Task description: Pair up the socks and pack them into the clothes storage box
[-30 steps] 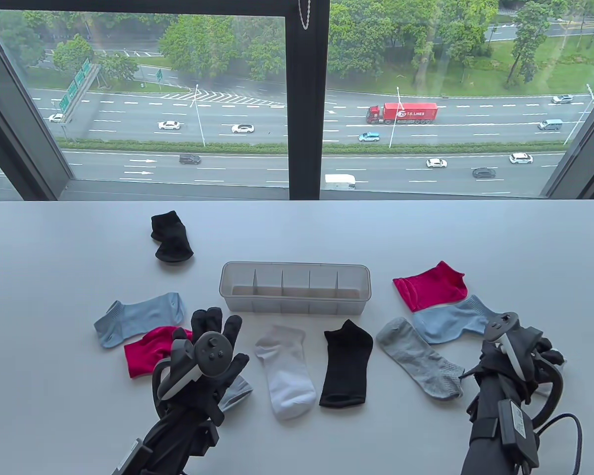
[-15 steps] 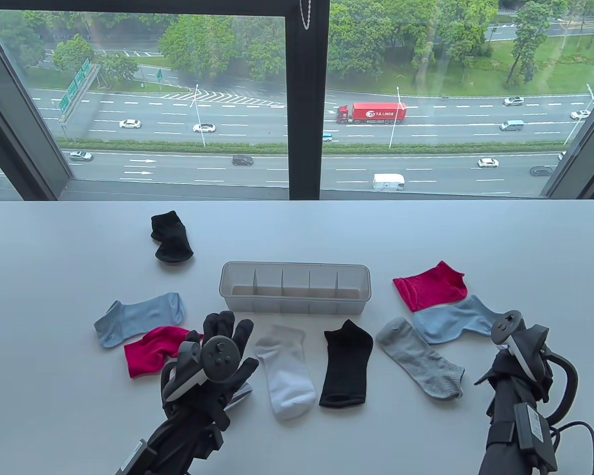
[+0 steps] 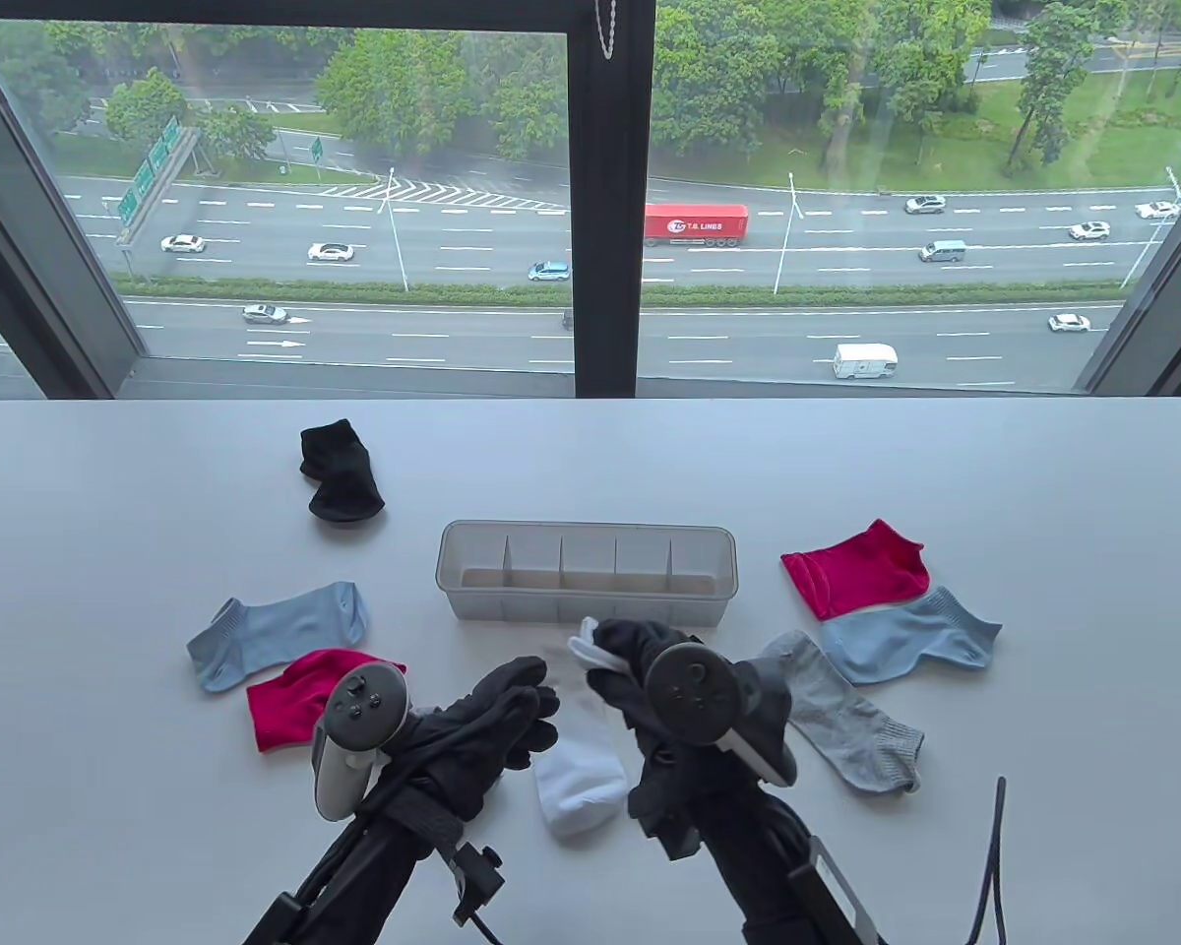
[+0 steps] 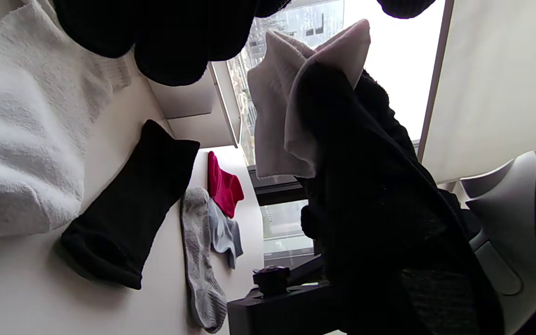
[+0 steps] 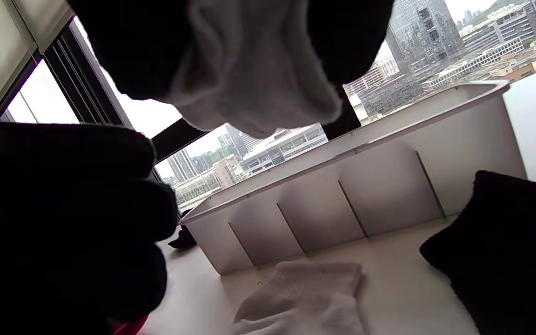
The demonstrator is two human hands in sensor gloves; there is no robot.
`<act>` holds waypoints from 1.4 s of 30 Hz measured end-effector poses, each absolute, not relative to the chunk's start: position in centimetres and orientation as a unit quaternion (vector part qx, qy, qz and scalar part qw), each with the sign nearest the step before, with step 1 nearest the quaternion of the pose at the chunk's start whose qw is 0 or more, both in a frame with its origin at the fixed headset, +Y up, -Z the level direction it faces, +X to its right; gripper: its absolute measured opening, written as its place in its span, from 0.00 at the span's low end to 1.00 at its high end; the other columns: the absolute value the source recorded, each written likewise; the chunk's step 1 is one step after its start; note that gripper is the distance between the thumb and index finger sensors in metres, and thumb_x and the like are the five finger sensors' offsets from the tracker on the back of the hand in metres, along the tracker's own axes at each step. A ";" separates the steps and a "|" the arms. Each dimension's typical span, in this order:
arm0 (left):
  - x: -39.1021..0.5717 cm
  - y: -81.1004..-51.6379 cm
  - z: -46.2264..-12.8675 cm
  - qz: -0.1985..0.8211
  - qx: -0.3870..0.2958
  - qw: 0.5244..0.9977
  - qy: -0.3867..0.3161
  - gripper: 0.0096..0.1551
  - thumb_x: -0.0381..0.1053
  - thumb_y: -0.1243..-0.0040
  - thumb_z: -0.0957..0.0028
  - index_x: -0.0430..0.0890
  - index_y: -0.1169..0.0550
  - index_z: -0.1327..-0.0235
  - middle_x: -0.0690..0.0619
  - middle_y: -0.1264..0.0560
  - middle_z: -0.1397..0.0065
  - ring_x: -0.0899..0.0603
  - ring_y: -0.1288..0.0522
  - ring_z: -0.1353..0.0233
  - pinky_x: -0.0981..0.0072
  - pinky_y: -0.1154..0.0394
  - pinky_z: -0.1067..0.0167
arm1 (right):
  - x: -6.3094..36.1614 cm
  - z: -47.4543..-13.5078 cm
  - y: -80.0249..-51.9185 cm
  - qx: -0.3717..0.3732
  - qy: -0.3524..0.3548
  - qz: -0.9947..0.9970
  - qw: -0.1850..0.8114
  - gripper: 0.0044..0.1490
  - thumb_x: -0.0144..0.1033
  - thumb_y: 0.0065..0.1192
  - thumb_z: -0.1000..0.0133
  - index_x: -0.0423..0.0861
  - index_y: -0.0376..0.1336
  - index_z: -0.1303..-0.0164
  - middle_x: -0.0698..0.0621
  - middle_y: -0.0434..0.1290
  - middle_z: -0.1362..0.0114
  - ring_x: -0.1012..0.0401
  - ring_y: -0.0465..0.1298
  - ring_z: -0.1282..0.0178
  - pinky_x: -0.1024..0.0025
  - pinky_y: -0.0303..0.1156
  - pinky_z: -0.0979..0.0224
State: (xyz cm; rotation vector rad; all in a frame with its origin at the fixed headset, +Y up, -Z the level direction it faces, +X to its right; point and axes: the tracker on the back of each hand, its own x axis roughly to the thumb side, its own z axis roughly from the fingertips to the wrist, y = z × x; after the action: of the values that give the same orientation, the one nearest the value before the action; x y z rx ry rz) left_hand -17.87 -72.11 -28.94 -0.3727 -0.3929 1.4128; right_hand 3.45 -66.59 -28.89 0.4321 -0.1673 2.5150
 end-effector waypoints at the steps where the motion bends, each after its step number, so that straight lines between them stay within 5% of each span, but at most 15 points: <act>1: -17.8 -72.3 -28.9 0.664 -0.176 0.705 -0.175 0.46 0.62 0.55 0.37 0.33 0.46 0.18 0.28 0.36 0.21 0.25 0.29 0.27 0.29 0.33 0.34 | 2.3 -28.8 -67.1 0.196 -0.042 0.929 0.310 0.31 0.45 0.66 0.41 0.48 0.62 0.29 0.39 0.62 0.18 0.42 0.64 0.19 0.44 0.65 0.22; 3: -18.2 -72.6 -28.9 0.689 -0.163 0.691 -0.145 0.47 0.59 0.51 0.37 0.34 0.51 0.18 0.27 0.40 0.21 0.26 0.32 0.25 0.28 0.35 0.32 | 1.2 -28.4 -67.9 0.235 0.029 0.907 0.348 0.34 0.45 0.56 0.35 0.43 0.58 0.22 0.35 0.52 0.13 0.36 0.52 0.15 0.37 0.57 0.19; 7: -19.7 -72.4 -29.4 0.690 -0.096 0.711 -0.096 0.24 0.42 0.49 0.37 0.43 0.31 0.27 0.36 0.24 0.32 0.32 0.20 0.38 0.34 0.27 0.37 | 3.2 -28.8 -68.6 0.220 0.018 0.883 0.413 0.25 0.40 0.51 0.32 0.54 0.57 0.23 0.32 0.49 0.12 0.34 0.48 0.15 0.34 0.53 0.19; 9: -19.6 -72.0 -29.5 0.688 -0.106 0.705 -0.137 0.22 0.41 0.51 0.37 0.47 0.29 0.29 0.37 0.25 0.29 0.32 0.21 0.36 0.34 0.28 0.36 | 4.6 -29.3 -69.1 0.207 0.021 0.867 0.453 0.40 0.44 0.57 0.34 0.50 0.45 0.15 0.28 0.44 0.13 0.31 0.47 0.16 0.32 0.52 0.21; 11: -19.0 -71.6 -29.6 0.685 -0.128 0.689 -0.198 0.22 0.41 0.51 0.36 0.51 0.29 0.29 0.38 0.28 0.25 0.30 0.25 0.30 0.33 0.30 0.33 | 5.4 -29.9 -69.8 0.246 0.110 0.837 0.476 0.62 0.53 0.57 0.35 0.41 0.24 0.15 0.21 0.32 0.15 0.26 0.40 0.18 0.28 0.47 0.22; 12: -18.6 -71.3 -29.5 0.682 -0.145 0.683 -0.218 0.22 0.41 0.51 0.36 0.52 0.28 0.29 0.38 0.30 0.23 0.30 0.27 0.27 0.32 0.32 0.32 | 5.5 -30.1 -70.3 0.253 0.155 0.817 0.494 0.64 0.53 0.57 0.36 0.42 0.22 0.16 0.22 0.27 0.15 0.26 0.37 0.18 0.27 0.45 0.22; 13: -18.4 -71.1 -29.4 0.673 -0.141 0.692 -0.220 0.22 0.41 0.51 0.35 0.53 0.28 0.28 0.37 0.30 0.22 0.29 0.27 0.27 0.33 0.31 0.32 | 5.5 -30.2 -70.8 0.256 0.170 0.802 0.513 0.60 0.52 0.59 0.36 0.44 0.27 0.13 0.24 0.30 0.14 0.27 0.40 0.17 0.27 0.46 0.22; 14: -18.4 -71.0 -29.3 0.661 -0.129 0.710 -0.206 0.23 0.41 0.50 0.35 0.53 0.29 0.26 0.35 0.28 0.24 0.29 0.25 0.30 0.33 0.29 0.34 | 5.4 -30.3 -71.1 0.250 0.166 0.795 0.527 0.46 0.48 0.60 0.35 0.47 0.43 0.13 0.26 0.38 0.12 0.27 0.43 0.17 0.29 0.49 0.22; 16: -18.8 -70.7 -29.0 0.589 -0.070 0.789 -0.159 0.25 0.42 0.48 0.36 0.51 0.29 0.25 0.33 0.24 0.30 0.29 0.21 0.36 0.34 0.25 0.40 | 5.5 -30.2 -71.2 0.192 0.115 0.803 0.552 0.27 0.43 0.59 0.34 0.49 0.57 0.26 0.28 0.49 0.12 0.28 0.51 0.18 0.32 0.54 0.21; 19: -19.5 -70.3 -29.1 0.487 -0.081 0.860 -0.131 0.22 0.43 0.47 0.37 0.45 0.25 0.30 0.35 0.22 0.32 0.30 0.20 0.38 0.35 0.25 0.41 | 6.0 -30.3 -70.8 0.163 0.076 0.826 0.535 0.27 0.42 0.57 0.33 0.47 0.55 0.27 0.32 0.63 0.18 0.32 0.62 0.20 0.37 0.62 0.22; 21: -19.9 -70.0 -29.1 0.439 -0.074 0.888 -0.115 0.20 0.43 0.45 0.38 0.42 0.24 0.34 0.35 0.21 0.33 0.30 0.20 0.38 0.34 0.26 0.41 | 6.3 -30.1 -70.4 0.136 0.021 0.865 0.483 0.28 0.42 0.59 0.34 0.46 0.55 0.28 0.42 0.76 0.33 0.47 0.78 0.32 0.47 0.73 0.28; 26: -19.1 -69.3 -28.7 0.413 -0.127 0.882 -0.188 0.28 0.55 0.41 0.41 0.41 0.26 0.33 0.35 0.31 0.21 0.25 0.32 0.24 0.26 0.38 0.30 | 5.5 -29.6 -69.7 0.128 -0.034 0.909 0.395 0.27 0.46 0.60 0.36 0.48 0.57 0.30 0.48 0.76 0.38 0.52 0.78 0.37 0.51 0.73 0.29; 29: -18.9 -69.3 -28.9 0.470 -0.105 0.841 -0.248 0.47 0.62 0.42 0.42 0.41 0.43 0.17 0.33 0.39 0.16 0.26 0.35 0.21 0.25 0.40 0.28 | 4.7 -29.3 -69.6 0.157 -0.015 0.907 0.391 0.27 0.47 0.61 0.37 0.49 0.60 0.31 0.47 0.75 0.38 0.51 0.77 0.36 0.49 0.71 0.28; 36: -18.0 -70.3 -28.8 0.469 -0.114 0.852 -0.204 0.43 0.56 0.43 0.40 0.36 0.41 0.19 0.34 0.28 0.28 0.29 0.25 0.35 0.29 0.33 0.33 | 3.1 -28.4 -69.3 0.158 -0.075 0.936 0.305 0.25 0.49 0.60 0.38 0.46 0.66 0.36 0.51 0.79 0.44 0.55 0.81 0.41 0.53 0.75 0.30; 42: -18.3 -71.2 -29.0 0.543 -0.120 0.812 -0.177 0.42 0.56 0.45 0.39 0.32 0.39 0.20 0.28 0.31 0.25 0.23 0.27 0.32 0.26 0.34 0.34 | 1.7 -27.8 -69.4 0.244 -0.028 0.928 0.279 0.32 0.46 0.61 0.37 0.44 0.61 0.26 0.44 0.72 0.29 0.45 0.71 0.26 0.43 0.65 0.22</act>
State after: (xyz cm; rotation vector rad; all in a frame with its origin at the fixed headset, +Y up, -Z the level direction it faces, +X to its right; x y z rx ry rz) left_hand -18.32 -71.19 -29.03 -0.2565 -0.3781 1.1588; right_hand 1.73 -69.41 -27.81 0.6536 -0.0750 2.4904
